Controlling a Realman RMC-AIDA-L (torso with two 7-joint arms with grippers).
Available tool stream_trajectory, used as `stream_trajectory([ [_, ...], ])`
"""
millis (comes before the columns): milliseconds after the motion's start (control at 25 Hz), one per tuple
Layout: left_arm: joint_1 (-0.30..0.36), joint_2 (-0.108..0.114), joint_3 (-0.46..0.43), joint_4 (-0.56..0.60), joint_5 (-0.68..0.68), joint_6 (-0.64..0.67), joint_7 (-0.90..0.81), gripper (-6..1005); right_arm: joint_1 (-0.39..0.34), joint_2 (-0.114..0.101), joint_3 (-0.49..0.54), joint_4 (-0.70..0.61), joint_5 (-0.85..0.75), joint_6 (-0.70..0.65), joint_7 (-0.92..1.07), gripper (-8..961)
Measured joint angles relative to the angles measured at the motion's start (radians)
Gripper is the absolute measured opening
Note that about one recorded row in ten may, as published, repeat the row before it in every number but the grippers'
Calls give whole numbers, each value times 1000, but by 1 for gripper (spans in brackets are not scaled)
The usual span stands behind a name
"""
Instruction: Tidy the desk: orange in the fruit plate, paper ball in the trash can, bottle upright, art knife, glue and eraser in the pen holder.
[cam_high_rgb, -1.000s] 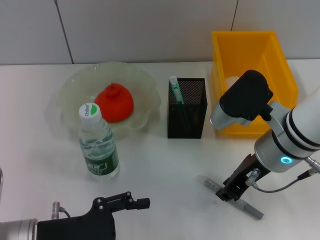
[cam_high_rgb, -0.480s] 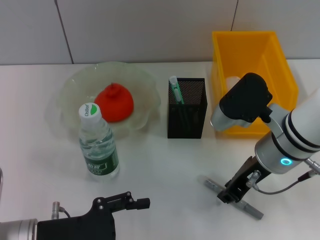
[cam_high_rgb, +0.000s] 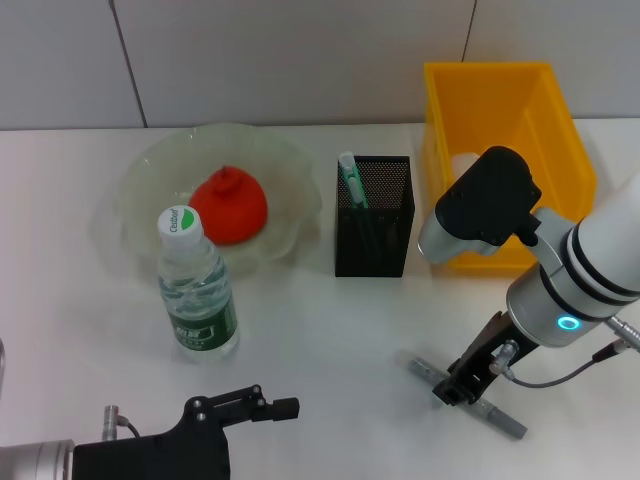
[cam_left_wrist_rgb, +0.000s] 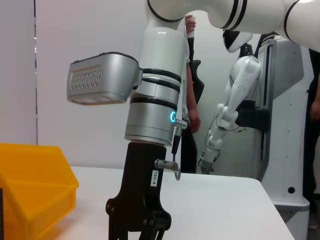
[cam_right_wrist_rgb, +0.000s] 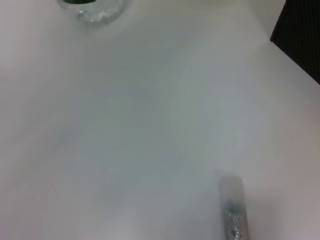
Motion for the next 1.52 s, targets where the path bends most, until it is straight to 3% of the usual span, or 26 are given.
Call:
stream_trajectory([
  [640, 0, 0, 0, 1, 0, -2, 0, 807, 23, -1, -25, -40, 0, 9, -3, 215],
  [880, -4, 0, 0, 1, 0, 0, 0, 807, 13, 0, -9, 14, 14, -9, -4, 143],
  [1200, -5, 0, 0, 1, 0, 0, 0, 807, -18, -3, 150, 78, 104, -26, -68, 140],
  [1440, -6, 0, -2, 1, 0, 1, 0, 807, -101, -2, 384, 150, 361, -2, -271, 139],
  [1520, -7, -1, -3, 1, 0, 2, 0, 807, -114, -1, 410, 154, 387, 9, -301, 138],
])
